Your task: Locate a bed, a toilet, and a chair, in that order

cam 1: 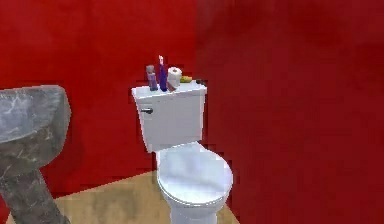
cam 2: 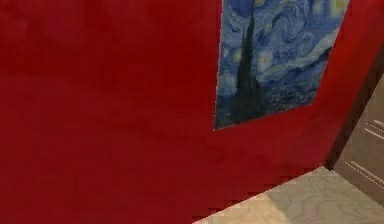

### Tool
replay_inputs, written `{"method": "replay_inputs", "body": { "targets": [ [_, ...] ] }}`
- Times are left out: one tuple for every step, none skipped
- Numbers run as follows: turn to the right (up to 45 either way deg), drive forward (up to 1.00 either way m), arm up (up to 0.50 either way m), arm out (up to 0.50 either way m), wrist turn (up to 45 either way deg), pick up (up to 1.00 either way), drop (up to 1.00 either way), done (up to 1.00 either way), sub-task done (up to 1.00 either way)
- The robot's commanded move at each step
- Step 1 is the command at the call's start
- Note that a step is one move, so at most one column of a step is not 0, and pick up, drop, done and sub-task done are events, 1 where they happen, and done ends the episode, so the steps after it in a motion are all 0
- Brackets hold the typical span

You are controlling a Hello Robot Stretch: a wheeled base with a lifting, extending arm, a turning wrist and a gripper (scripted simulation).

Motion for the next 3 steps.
{"method": "replay_inputs", "body": {
  "targets": [
    [45.0,0.0,0.0,0.0,0.0,0.0,0.0,0.0,0.0],
    [45.0,0.0,0.0,0.0,0.0,0.0,0.0,0.0,0.0],
    [45.0,0.0,0.0,0.0,0.0,0.0,0.0,0.0,0.0]
  ]
}}
